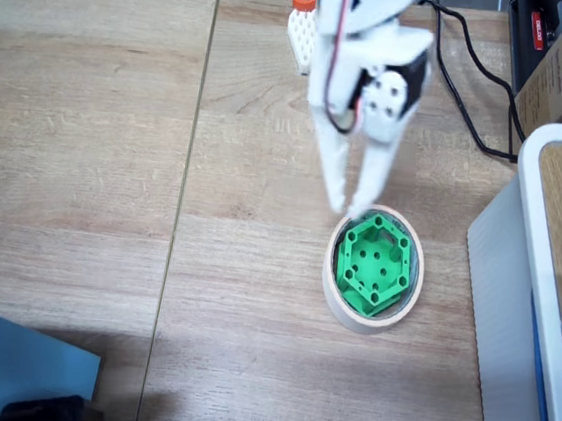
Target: Grasp a component and put it in the bin.
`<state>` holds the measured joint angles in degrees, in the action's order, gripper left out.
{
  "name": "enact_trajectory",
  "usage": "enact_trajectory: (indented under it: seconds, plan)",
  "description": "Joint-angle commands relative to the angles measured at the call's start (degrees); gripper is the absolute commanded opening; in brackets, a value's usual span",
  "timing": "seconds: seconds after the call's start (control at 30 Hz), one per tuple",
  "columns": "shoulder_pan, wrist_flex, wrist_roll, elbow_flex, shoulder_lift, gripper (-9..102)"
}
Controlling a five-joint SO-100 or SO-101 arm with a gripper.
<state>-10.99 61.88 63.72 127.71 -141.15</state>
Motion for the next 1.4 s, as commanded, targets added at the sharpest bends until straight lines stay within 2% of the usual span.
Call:
enact_trajectory:
  seconds: [0.0, 0.4, 0.57, 0.9, 1.07, 1.37]
  plan:
    - [5.8, -0.4, 0.4, -2.9, -4.7, 0]
    - [32.6, 0.5, 0.9, -0.8, -16.9, 0]
    - [39.6, 0.5, 8.6, 7.2, -19.9, 0]
    - [46.1, 0.5, 22.7, 29.0, -32.5, 0]
    - [46.2, 0.5, 24.4, 38.5, -39.2, 0]
    - [46.2, 0.6, 24.5, 46.8, -44.6, 0]
